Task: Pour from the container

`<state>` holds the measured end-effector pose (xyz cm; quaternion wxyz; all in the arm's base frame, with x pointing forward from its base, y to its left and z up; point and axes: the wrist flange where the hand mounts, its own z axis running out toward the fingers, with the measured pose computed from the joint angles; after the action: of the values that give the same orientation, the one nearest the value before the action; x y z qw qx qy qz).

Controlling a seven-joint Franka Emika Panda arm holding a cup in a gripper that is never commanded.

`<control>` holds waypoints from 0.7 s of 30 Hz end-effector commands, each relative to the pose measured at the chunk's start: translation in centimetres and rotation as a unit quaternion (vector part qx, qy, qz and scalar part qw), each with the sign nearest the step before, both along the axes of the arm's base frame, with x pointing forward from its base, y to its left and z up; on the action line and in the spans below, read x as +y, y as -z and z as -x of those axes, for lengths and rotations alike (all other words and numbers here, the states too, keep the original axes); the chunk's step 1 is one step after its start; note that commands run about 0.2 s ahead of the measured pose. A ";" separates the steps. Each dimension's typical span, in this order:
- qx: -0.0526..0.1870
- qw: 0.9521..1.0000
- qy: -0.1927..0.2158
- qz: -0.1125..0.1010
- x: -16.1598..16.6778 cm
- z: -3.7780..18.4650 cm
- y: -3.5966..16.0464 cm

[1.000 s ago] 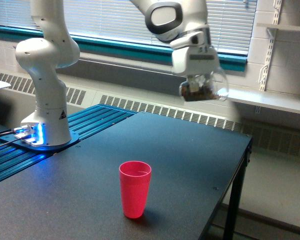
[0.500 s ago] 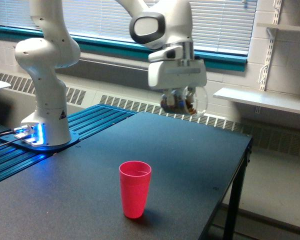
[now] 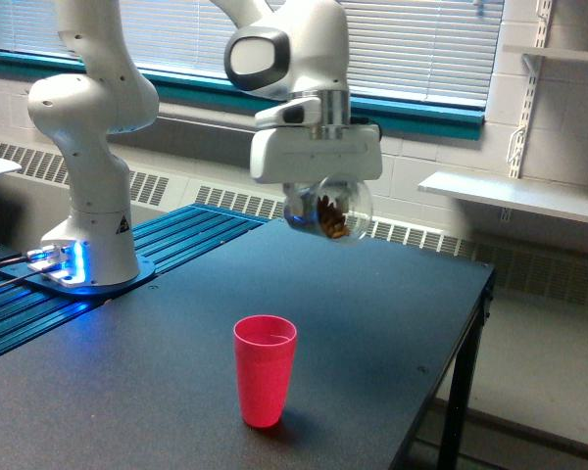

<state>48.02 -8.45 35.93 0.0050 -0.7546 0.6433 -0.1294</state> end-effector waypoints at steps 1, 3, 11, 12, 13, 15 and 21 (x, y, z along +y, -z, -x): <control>-0.006 0.999 0.030 -0.012 -1.5 0.9 0.0; -0.007 0.999 0.038 -0.014 -2.1 1.1 0.2; 0.003 0.998 0.045 -0.034 -3.0 1.6 1.5; 0.003 0.998 0.044 -0.035 -3.0 1.6 1.7; 0.004 0.998 0.044 -0.037 -3.1 1.6 1.8; 0.010 0.998 0.046 -0.041 -3.4 1.8 2.2; 0.017 0.997 0.056 -0.052 -4.6 1.8 3.1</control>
<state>46.21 -11.97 33.36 0.0249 -0.7132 0.6950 -0.0878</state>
